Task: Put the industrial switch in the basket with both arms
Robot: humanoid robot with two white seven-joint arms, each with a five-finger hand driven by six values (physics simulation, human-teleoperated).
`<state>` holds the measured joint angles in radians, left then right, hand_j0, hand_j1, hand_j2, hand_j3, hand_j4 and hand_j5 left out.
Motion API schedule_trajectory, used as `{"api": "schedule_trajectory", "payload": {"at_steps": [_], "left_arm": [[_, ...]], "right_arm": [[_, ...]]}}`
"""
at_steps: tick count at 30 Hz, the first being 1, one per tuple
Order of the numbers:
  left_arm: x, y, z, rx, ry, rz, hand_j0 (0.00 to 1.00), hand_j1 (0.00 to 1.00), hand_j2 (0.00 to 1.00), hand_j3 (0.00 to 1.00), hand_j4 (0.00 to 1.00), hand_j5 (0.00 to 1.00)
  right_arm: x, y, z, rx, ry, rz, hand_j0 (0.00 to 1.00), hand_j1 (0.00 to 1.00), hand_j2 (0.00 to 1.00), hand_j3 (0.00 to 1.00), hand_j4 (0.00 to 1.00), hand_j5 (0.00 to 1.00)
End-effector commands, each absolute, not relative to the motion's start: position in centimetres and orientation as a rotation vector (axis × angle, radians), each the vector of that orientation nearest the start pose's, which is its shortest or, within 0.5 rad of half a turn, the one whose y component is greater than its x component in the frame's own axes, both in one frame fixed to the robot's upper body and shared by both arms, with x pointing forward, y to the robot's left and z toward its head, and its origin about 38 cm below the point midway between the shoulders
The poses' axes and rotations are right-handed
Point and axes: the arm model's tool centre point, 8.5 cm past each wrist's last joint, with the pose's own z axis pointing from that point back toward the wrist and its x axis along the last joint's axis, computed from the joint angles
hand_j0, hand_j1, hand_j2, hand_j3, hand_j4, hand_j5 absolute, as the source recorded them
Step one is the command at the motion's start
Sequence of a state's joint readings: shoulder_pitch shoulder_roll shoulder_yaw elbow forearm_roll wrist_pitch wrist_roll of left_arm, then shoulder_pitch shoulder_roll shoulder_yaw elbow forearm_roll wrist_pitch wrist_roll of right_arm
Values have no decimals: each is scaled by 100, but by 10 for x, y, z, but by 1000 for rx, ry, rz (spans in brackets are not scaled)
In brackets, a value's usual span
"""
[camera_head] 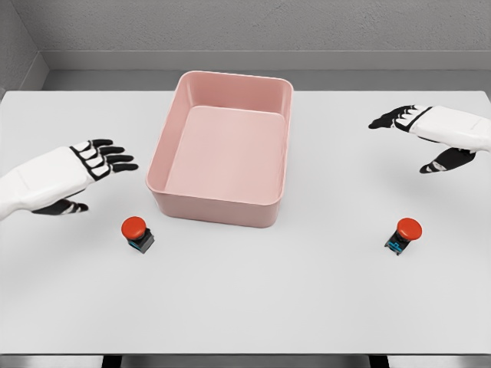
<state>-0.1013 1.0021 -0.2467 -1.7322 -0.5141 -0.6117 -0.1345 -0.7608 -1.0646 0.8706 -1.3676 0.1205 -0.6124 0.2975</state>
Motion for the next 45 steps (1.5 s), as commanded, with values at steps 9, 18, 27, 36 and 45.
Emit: {"api": "schedule_trajectory", "payload": {"at_steps": [9, 18, 27, 36, 45], "left_arm": [[331, 363, 205, 590, -1603, -1922, 96, 96, 96, 96, 96, 96], [321, 357, 188, 531, -1584, -1930, 92, 92, 92, 92, 92, 92], [316, 345, 176, 493, -1584, -1949, 91, 91, 91, 91, 91, 91], [315, 333, 166, 458, -1612, -1933, 91, 91, 91, 91, 91, 91], [315, 323, 161, 447, -1628, -1933, 91, 91, 91, 91, 91, 91]], "right_arm": [[413, -393, 242, -413, -1408, 1895, 100, 100, 100, 100, 100, 100], [397, -395, 225, -359, -1355, 1925, 100, 100, 100, 100, 100, 100], [383, -414, 216, -354, -1280, 1919, 100, 100, 100, 100, 100, 100], [366, -401, 209, -286, -1275, 1963, 100, 100, 100, 100, 100, 100], [348, -395, 197, -222, -1262, 1981, 100, 100, 100, 100, 100, 100]]}}
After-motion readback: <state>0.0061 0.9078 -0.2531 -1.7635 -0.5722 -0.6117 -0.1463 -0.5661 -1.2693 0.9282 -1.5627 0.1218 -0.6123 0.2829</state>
